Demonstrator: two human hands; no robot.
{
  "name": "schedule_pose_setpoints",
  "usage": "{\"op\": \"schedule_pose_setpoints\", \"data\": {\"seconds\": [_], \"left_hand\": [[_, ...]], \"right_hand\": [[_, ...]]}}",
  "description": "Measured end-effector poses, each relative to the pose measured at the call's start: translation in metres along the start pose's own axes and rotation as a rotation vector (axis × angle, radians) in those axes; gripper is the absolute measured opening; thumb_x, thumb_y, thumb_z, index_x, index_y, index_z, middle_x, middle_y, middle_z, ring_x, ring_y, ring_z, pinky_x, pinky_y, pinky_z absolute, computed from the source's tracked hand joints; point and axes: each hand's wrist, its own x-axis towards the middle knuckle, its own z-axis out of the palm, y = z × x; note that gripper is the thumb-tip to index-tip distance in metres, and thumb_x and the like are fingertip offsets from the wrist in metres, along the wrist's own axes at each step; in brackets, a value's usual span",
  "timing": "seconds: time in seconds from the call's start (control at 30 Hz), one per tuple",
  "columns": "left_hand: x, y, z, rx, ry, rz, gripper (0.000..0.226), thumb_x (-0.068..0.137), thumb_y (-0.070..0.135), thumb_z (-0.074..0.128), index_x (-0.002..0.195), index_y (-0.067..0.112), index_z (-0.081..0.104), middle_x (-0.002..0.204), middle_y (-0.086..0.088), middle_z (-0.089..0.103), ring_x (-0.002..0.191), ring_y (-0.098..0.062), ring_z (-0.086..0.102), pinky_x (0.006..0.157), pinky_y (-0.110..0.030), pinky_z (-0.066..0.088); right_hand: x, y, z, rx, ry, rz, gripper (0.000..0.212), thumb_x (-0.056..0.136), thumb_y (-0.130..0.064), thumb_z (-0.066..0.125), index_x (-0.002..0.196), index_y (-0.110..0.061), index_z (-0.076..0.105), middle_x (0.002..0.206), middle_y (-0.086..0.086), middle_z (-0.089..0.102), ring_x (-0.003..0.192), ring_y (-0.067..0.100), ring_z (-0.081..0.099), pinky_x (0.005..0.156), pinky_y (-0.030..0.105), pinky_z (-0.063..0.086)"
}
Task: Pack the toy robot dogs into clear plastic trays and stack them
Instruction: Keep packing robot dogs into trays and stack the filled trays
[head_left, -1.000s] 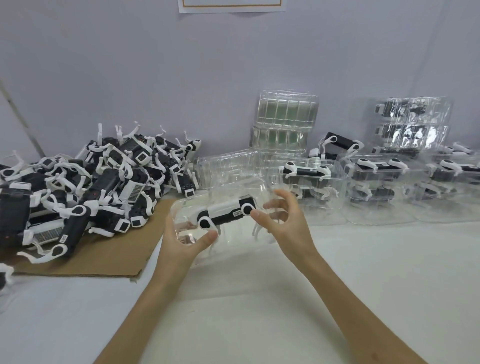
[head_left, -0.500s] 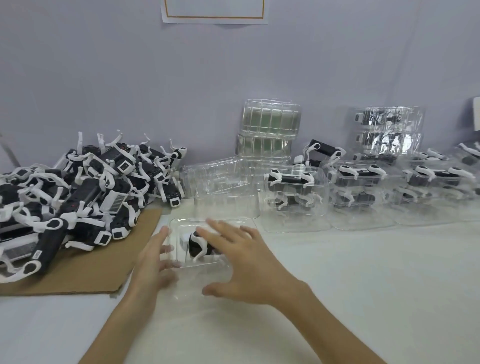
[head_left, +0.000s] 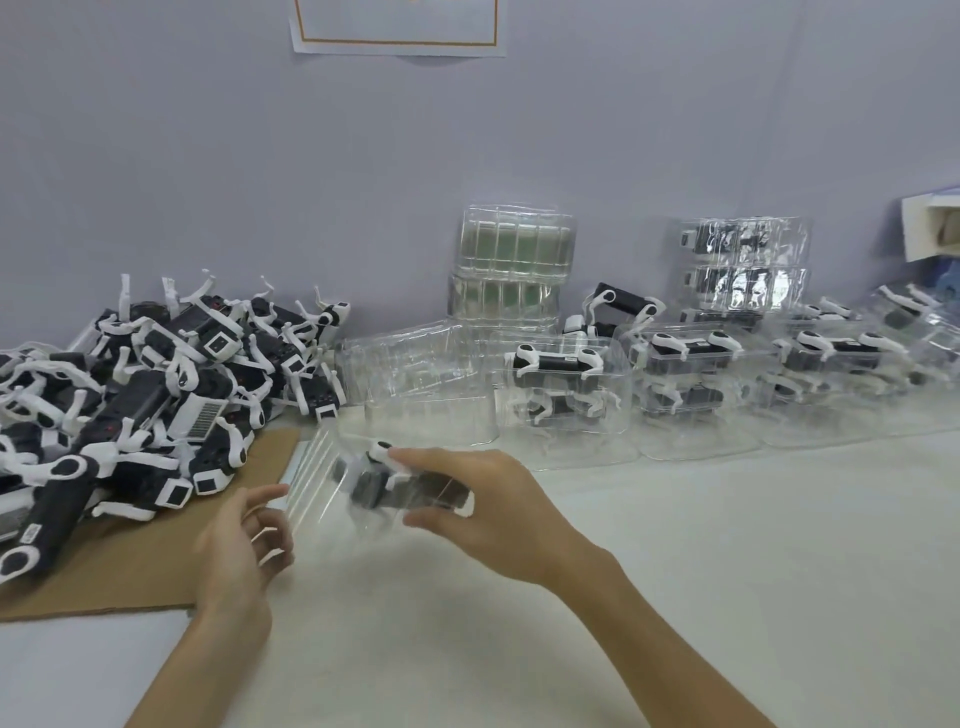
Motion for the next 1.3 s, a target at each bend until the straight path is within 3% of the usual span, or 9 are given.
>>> {"op": "schedule_pose_setpoints", "data": {"seconds": [0.13, 0.23, 0.3, 0.43, 0.53, 0.73, 0.97, 1.1, 1.3], "left_hand": [[0.002, -0.005, -0.002, -0.009, -0.008, -0.016, 0.027, 0.097, 0.02, 0.041, 0.083, 0.019, 0.064, 0.047, 0.009, 0.05, 0.04, -0.007, 0.045, 0.04, -0.016, 0.037], [0.001, -0.005, -0.002, 0.014, -0.028, -0.003, 0.029, 0.096, 0.018, 0.038, 0.085, 0.016, 0.064, 0.046, 0.009, 0.05, 0.036, -0.006, 0.044, 0.037, -0.012, 0.036], [0.001, -0.005, 0.001, 0.027, -0.045, -0.007, 0.029, 0.097, 0.017, 0.037, 0.084, 0.015, 0.063, 0.043, 0.01, 0.049, 0.034, -0.005, 0.044, 0.036, -0.011, 0.035], [-0.004, -0.001, 0.001, 0.046, -0.08, -0.008, 0.031, 0.1, 0.016, 0.034, 0.083, 0.015, 0.06, 0.041, 0.011, 0.049, 0.031, -0.003, 0.043, 0.035, -0.009, 0.034], [-0.005, 0.0, 0.002, 0.058, -0.098, -0.024, 0.031, 0.098, 0.012, 0.031, 0.084, 0.017, 0.058, 0.039, 0.012, 0.048, 0.03, -0.001, 0.043, 0.034, -0.007, 0.032], [-0.006, 0.001, 0.006, 0.059, -0.088, -0.039, 0.029, 0.097, 0.012, 0.033, 0.083, 0.015, 0.058, 0.039, 0.011, 0.048, 0.029, -0.002, 0.042, 0.033, -0.008, 0.031], [-0.007, 0.001, 0.006, 0.05, -0.063, -0.031, 0.029, 0.098, 0.013, 0.035, 0.083, 0.013, 0.059, 0.039, 0.01, 0.048, 0.03, -0.003, 0.041, 0.033, -0.009, 0.031], [-0.006, -0.001, 0.006, 0.034, -0.042, -0.032, 0.027, 0.097, 0.013, 0.038, 0.082, 0.013, 0.061, 0.04, 0.01, 0.049, 0.03, -0.004, 0.042, 0.033, -0.008, 0.031], [-0.006, -0.001, 0.008, 0.018, -0.022, -0.037, 0.028, 0.098, 0.014, 0.038, 0.082, 0.012, 0.061, 0.04, 0.01, 0.049, 0.03, -0.004, 0.042, 0.034, -0.008, 0.031]], "right_hand": [[0.004, -0.004, -0.025, 0.248, 0.07, 0.054, 0.047, 0.085, -0.02, 0.078, 0.131, -0.023, 0.064, 0.122, -0.01, 0.07, 0.113, -0.001, 0.062, 0.101, 0.018, 0.046], [0.012, -0.016, -0.057, 0.24, 0.144, -0.007, 0.047, 0.085, -0.018, 0.078, 0.13, -0.019, 0.064, 0.124, -0.012, 0.068, 0.115, -0.005, 0.059, 0.104, 0.017, 0.044], [0.018, -0.024, -0.084, 0.127, 0.203, -0.083, 0.048, 0.085, -0.02, 0.078, 0.13, -0.019, 0.063, 0.124, -0.012, 0.067, 0.115, -0.002, 0.06, 0.102, 0.015, 0.043], [0.028, -0.018, -0.138, -0.314, 0.29, -0.121, 0.053, 0.083, -0.025, 0.08, 0.132, -0.025, 0.061, 0.112, -0.006, 0.073, 0.1, 0.012, 0.068, 0.108, 0.036, 0.037], [0.029, 0.008, -0.177, -0.599, 0.295, -0.085, 0.048, 0.087, -0.019, 0.075, 0.132, -0.025, 0.062, 0.104, -0.007, 0.074, 0.095, 0.015, 0.067, 0.103, 0.035, 0.033], [0.019, 0.09, -0.244, -0.789, 0.388, 0.113, 0.044, 0.087, -0.011, 0.073, 0.129, -0.018, 0.065, 0.113, 0.004, 0.073, 0.105, 0.023, 0.066, 0.109, 0.047, 0.035], [0.003, 0.149, -0.259, -0.723, 0.22, 0.471, 0.06, 0.087, -0.023, 0.073, 0.141, -0.035, 0.051, 0.134, -0.002, 0.062, 0.126, 0.024, 0.05, 0.112, 0.048, 0.03], [0.007, 0.148, -0.262, -0.779, 0.143, 0.489, 0.069, 0.085, -0.019, 0.07, 0.145, -0.04, 0.044, 0.148, -0.008, 0.05, 0.137, 0.019, 0.039, 0.114, 0.046, 0.019], [0.015, 0.133, -0.261, -0.717, 0.154, 0.476, 0.067, 0.08, -0.004, 0.064, 0.14, -0.032, 0.053, 0.15, -0.004, 0.048, 0.139, 0.021, 0.039, 0.117, 0.048, 0.016]]}}
